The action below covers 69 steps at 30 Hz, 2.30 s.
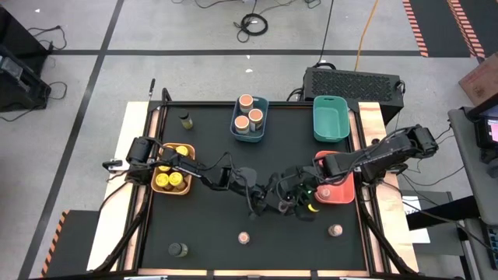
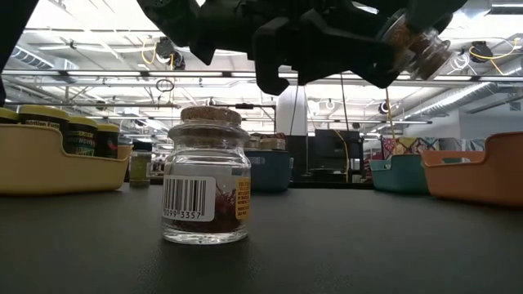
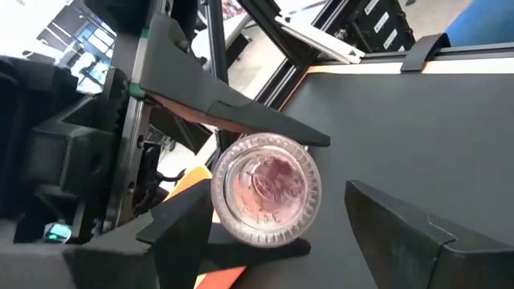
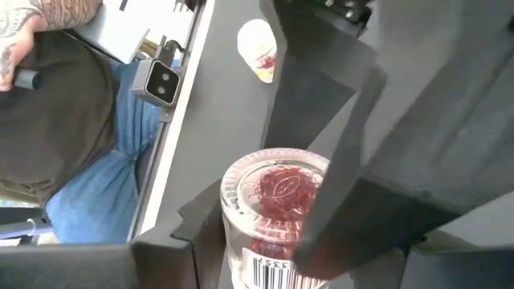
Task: Sort spices by type
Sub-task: Put the small brown seasoning bottle into the orange bin
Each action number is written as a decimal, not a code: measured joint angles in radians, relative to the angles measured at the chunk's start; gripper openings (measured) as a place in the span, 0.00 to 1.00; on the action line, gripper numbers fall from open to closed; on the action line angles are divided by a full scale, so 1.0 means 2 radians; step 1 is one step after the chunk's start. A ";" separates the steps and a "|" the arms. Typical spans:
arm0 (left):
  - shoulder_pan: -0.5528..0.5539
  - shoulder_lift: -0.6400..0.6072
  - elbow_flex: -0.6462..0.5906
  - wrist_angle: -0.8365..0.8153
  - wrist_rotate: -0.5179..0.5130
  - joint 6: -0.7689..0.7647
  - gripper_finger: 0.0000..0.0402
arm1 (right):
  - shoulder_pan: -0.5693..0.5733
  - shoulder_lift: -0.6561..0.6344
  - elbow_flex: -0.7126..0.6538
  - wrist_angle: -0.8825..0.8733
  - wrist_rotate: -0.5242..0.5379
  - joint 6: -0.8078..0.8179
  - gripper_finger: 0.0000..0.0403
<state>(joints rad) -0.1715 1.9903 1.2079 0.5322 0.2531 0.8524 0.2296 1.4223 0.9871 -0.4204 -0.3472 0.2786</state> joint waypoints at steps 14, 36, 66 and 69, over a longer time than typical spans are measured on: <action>0.000 0.000 0.000 0.002 0.000 0.000 0.69 | -0.008 0.000 0.000 -0.005 -0.001 -0.007 0.48; 0.001 -0.001 0.000 0.002 -0.009 -0.003 0.48 | -0.010 0.000 0.000 -0.004 0.000 0.007 0.48; 0.008 -0.144 -0.001 -0.202 -0.053 -0.095 0.47 | -0.028 -0.092 0.001 -0.064 0.101 -0.013 0.73; 0.013 -0.181 -0.001 -0.234 -0.053 -0.110 0.47 | -0.022 -0.092 0.001 -0.058 0.143 -0.035 0.73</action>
<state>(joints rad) -0.1464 1.6278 1.2053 0.0644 0.1477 0.6325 0.1853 1.2381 0.9890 -0.5358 -0.0615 0.2093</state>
